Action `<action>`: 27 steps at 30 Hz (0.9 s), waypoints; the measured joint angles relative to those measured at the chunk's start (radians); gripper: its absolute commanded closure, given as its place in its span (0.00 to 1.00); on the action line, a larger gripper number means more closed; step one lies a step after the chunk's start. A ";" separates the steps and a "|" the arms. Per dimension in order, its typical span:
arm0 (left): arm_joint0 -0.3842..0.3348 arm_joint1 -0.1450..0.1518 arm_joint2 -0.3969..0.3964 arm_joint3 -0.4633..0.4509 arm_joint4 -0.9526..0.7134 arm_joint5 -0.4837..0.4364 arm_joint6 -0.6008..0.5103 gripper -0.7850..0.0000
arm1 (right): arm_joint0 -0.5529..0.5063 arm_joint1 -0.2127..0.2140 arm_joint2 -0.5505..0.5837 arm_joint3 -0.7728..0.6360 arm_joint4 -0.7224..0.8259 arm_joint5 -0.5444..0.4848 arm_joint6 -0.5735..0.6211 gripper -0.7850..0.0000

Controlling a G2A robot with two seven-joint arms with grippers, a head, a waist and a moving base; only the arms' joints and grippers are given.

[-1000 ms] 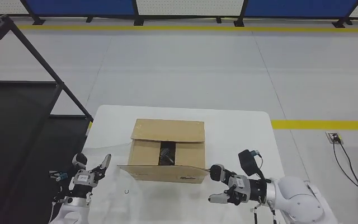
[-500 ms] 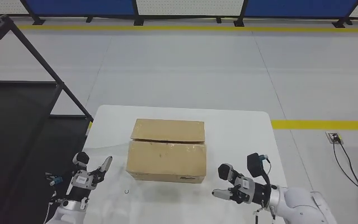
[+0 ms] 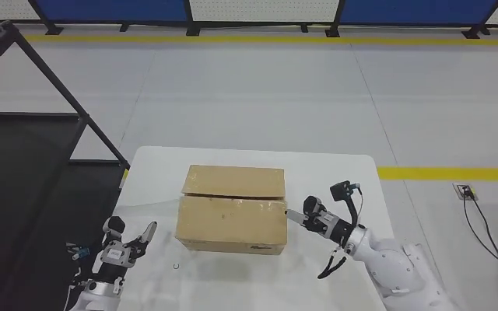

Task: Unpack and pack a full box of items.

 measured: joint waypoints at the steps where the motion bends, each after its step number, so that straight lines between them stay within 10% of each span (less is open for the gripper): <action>1: 0.000 0.000 0.000 0.000 0.000 0.000 0.000 0.00 | 0.000 0.000 0.000 0.000 0.000 0.000 0.000 0.00; 14: 0.007 0.000 0.000 -0.019 0.003 -0.022 0.003 0.00 | 0.086 -0.024 -0.068 0.172 0.180 -0.078 -0.037 0.00; 27: 0.039 -0.001 -0.026 -0.034 -0.028 -0.062 0.040 0.00 | 0.226 -0.041 -0.133 0.384 0.602 -0.353 0.251 0.00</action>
